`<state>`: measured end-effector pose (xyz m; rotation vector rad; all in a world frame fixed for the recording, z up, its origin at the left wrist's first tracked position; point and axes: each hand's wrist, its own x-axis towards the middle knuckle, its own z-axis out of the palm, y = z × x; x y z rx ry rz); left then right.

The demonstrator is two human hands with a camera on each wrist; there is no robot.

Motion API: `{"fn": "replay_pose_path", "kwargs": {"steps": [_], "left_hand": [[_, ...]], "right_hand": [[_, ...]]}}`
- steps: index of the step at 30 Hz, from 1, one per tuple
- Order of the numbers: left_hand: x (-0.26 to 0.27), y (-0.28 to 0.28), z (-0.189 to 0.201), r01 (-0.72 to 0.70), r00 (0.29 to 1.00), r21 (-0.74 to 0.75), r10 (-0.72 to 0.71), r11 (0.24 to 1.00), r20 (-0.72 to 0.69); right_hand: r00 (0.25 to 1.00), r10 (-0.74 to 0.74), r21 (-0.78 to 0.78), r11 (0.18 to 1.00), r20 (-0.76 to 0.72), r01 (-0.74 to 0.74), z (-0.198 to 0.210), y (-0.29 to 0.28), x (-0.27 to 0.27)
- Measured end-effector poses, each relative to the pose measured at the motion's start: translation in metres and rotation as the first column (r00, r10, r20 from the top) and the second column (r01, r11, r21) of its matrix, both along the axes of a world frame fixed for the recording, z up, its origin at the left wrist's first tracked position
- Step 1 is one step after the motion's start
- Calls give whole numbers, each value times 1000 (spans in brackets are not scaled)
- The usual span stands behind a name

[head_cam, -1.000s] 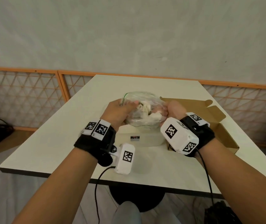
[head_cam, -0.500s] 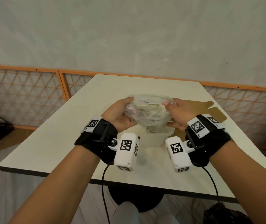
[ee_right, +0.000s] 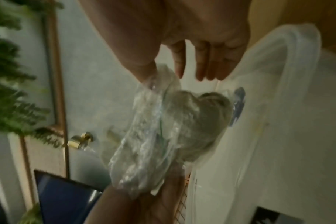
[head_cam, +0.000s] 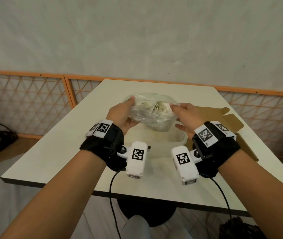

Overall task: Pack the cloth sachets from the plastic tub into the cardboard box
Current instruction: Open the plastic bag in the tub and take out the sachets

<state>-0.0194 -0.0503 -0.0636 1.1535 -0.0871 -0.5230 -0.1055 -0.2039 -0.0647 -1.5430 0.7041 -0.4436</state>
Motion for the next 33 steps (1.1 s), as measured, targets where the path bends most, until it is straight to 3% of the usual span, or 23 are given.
{"fn": "replay_pose_path", "kwargs": {"steps": [2, 5, 7, 10, 14, 16, 19, 21, 23, 25, 26, 28, 30, 33], "left_hand": [[1, -4, -1, -30, 999, -61, 28, 998, -38], [-1, -9, -3, -44, 995, -88, 36, 995, -97], [-2, -9, -4, -43, 989, -96, 29, 994, -145], [-1, -5, -5, -5, 976, -93, -15, 996, -217], [4, 0, -14, 103, 962, 121, -68, 987, -266], [8, 1, -19, 154, 949, 130, -110, 980, -297], [14, 4, -21, 237, 910, -8, -225, 971, -348], [18, 5, -20, 235, 916, 0, -221, 972, -336], [21, 5, -20, 175, 933, 50, -149, 983, -328], [21, 5, -20, 128, 943, 93, -92, 987, -320], [21, 5, -21, 126, 946, 103, -88, 987, -311], [20, 3, -20, 139, 952, 115, -101, 984, -289], [15, 1, -17, 169, 954, 131, -128, 977, -273], [9, -5, -17, 185, 963, 156, -148, 970, -226]], "right_hand": [[997, 52, 24, 998, -59, -51, -2, 0, -2], [984, 174, 352, 923, -28, -153, 1, 1, -5], [983, 181, 478, 862, 19, -168, 5, -1, -8], [988, 150, 505, 851, 32, -146, 5, -4, -11], [991, 134, 496, 861, 1, -117, -3, 0, -8], [991, 135, 471, 875, -12, -113, -7, 4, -5], [984, 136, 355, 931, -111, -89, -9, 4, 1], [972, 154, 254, 961, -176, -106, -4, 3, 3], [965, 119, -39, 991, -233, -132, 0, -2, 5], [988, 34, -421, 902, -151, -95, 7, -1, 1], [994, 59, -497, 862, -88, -95, 12, 3, -2], [980, 190, -526, 828, -65, -195, 17, 13, -7], [948, 282, -569, 759, -149, -316, 14, 19, -7], [928, 280, -665, 648, -244, -370, 2, 21, -1]]}}
